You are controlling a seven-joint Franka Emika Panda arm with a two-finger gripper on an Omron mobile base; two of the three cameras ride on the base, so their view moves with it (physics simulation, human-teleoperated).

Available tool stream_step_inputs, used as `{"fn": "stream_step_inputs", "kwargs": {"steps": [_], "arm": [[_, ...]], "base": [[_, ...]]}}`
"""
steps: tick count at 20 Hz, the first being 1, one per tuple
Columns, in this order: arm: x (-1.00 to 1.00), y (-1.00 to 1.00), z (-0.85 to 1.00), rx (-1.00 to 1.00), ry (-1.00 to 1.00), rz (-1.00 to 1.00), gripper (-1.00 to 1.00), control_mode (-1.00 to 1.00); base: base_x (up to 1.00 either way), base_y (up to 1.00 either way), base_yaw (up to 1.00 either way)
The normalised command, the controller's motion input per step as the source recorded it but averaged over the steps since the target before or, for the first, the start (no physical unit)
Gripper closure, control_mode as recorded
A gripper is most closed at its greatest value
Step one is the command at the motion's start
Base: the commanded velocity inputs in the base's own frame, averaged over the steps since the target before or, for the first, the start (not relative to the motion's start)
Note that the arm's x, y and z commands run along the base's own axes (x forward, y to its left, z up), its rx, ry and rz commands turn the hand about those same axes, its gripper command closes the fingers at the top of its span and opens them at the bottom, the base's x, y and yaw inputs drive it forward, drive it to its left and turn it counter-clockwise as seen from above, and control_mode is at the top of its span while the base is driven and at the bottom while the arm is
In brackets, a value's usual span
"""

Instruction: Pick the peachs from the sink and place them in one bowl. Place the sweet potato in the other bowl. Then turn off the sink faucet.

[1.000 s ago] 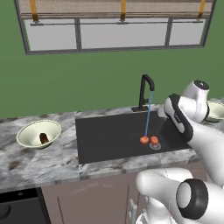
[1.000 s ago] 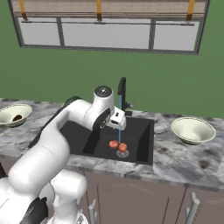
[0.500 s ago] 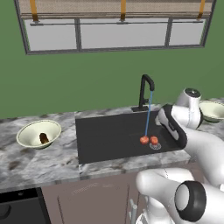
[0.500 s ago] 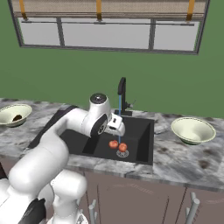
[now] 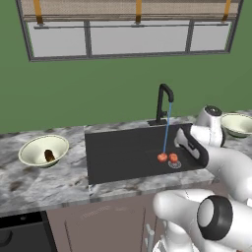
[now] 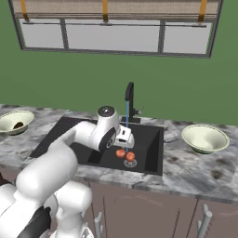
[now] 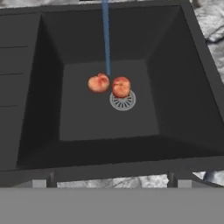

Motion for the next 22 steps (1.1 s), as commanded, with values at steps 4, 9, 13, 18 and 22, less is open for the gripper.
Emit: {"fn": "stream_step_inputs", "kwargs": {"steps": [4, 9, 13, 18, 22], "arm": [[0.21, 0.0, -0.34, -0.02, 0.02, 0.13, -1.0, -1.0], [0.21, 0.0, -0.33, -0.01, 0.06, 0.11, -1.0, -1.0], [0.16, -0.01, -0.33, 0.0, 0.08, 0.05, -1.0, -1.0], [0.09, -0.17, -0.24, 0.0, 0.07, 0.0, -1.0, -1.0], [0.09, -0.09, -0.18, 0.0, 0.1, 0.0, -1.0, -1.0]], "base": [[0.0, 0.0, 0.0], [0.0, 0.0, 0.0], [0.0, 0.0, 0.0], [0.0, 0.0, 0.0], [0.0, 0.0, 0.0]]}}
